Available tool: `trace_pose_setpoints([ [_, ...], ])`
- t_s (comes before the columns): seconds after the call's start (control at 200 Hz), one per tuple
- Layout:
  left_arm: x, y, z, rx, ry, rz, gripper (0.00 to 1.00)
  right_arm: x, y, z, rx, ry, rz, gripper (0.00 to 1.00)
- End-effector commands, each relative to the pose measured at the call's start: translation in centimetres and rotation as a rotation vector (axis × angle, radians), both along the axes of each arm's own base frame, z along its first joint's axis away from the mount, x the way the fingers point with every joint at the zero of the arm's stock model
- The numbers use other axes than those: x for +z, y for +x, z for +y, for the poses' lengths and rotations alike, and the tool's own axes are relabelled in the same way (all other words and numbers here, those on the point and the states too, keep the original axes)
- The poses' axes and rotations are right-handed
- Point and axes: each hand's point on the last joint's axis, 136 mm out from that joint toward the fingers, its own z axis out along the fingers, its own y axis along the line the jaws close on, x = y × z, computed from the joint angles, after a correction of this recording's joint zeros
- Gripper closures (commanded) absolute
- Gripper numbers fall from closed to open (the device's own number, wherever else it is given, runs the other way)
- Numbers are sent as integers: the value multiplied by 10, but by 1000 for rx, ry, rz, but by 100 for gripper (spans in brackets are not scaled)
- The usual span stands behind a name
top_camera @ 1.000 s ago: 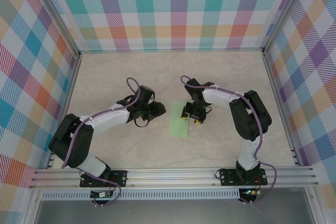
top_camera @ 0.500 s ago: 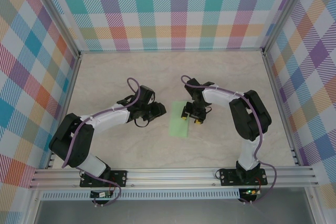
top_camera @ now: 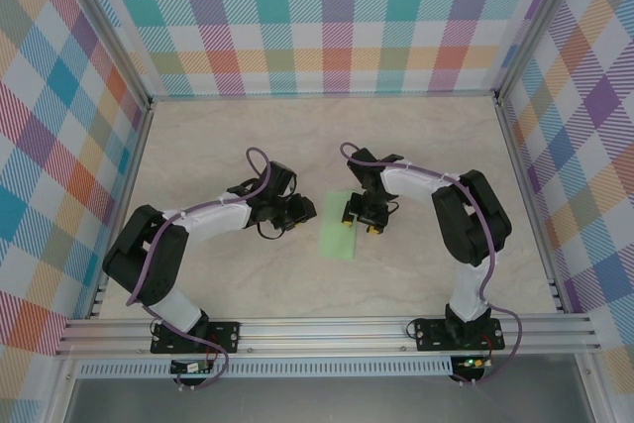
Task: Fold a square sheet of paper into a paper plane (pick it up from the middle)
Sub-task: Fold the square sheet of paper in half at the center of the table, then hold the square sheet of paper at the center of the table.
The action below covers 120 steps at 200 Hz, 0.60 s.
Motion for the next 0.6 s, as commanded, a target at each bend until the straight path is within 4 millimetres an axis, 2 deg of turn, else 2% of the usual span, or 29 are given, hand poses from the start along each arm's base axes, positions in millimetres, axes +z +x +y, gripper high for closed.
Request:
trace_pose_setpoints([
  [0.0, 6, 2, -10, -34, -22, -19, 69, -26, -9, -14, 29, -85, 44, 41],
  [0.265, 4, 2, -10, -37, -16, -13, 69, -25, -6, -11, 43, -79, 41, 39],
  [0.595, 8, 4, -14, -47, -34, -16, 69, -28, -9, -17, 31, -111, 59, 39],
])
